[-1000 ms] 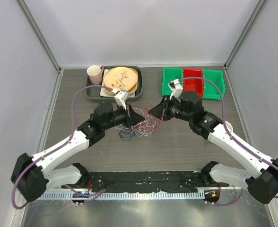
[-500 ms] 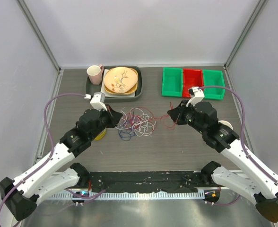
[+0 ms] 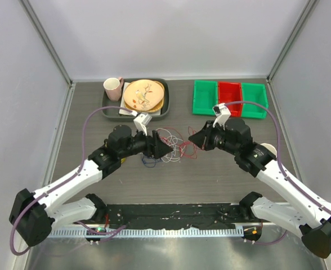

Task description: Untangle the cables

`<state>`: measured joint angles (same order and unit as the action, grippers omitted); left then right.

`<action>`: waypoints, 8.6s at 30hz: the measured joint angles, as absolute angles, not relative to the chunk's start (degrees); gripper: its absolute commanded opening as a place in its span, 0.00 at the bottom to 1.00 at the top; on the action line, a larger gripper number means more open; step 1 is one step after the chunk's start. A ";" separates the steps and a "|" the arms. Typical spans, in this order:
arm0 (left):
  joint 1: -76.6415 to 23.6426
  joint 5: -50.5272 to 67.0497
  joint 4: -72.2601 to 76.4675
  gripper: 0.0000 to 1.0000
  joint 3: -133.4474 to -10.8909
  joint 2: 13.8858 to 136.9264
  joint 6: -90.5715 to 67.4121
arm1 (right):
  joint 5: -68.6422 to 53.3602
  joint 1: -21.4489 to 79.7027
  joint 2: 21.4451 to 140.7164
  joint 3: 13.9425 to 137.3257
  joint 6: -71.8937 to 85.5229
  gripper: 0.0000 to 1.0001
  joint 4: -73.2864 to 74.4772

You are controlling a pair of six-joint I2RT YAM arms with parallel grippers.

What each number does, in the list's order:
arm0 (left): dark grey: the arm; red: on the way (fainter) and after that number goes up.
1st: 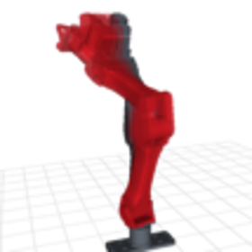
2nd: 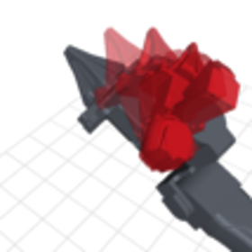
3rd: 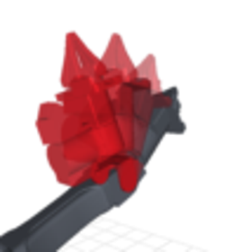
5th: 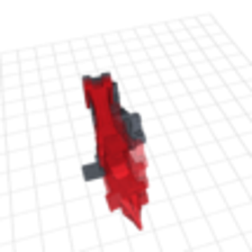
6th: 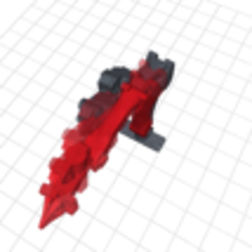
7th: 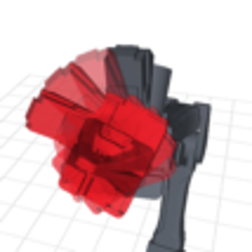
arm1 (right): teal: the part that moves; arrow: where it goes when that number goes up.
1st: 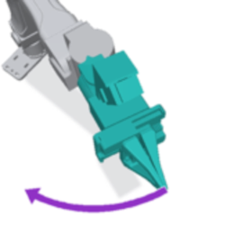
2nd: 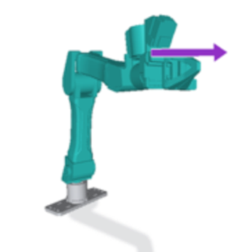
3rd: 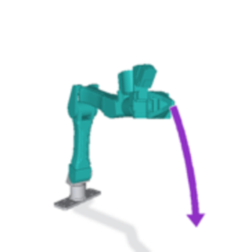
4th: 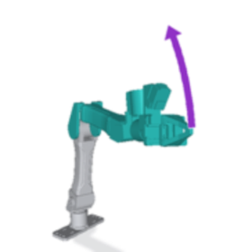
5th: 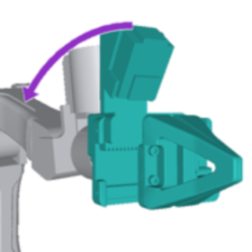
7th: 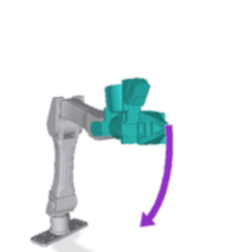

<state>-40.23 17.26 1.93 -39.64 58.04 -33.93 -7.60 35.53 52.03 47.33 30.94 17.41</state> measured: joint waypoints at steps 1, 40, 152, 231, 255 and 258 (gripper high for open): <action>-40.25 18.72 3.09 0.70 -39.66 59.24 -33.91 | -9.15 35.53 52.07 47.33 31.75 0.07 16.43; -41.93 17.69 -8.80 0.00 -51.92 59.16 -34.50 | -23.92 35.57 46.72 37.87 6.28 0.79 7.57; -55.27 38.92 0.49 0.00 -98.59 116.86 -37.04 | 46.44 38.87 33.21 58.04 29.91 0.01 43.11; -58.11 13.87 -22.17 0.35 -102.94 123.72 -27.09 | 54.06 34.85 47.24 46.11 37.56 0.05 34.24; -51.00 1.43 -20.10 1.00 -65.25 83.31 -32.69 | 30.79 29.69 66.92 41.78 37.23 0.64 26.37; -49.23 -1.72 -20.56 1.00 -61.08 77.43 -33.61 | 29.61 29.50 67.72 41.78 36.45 0.83 26.00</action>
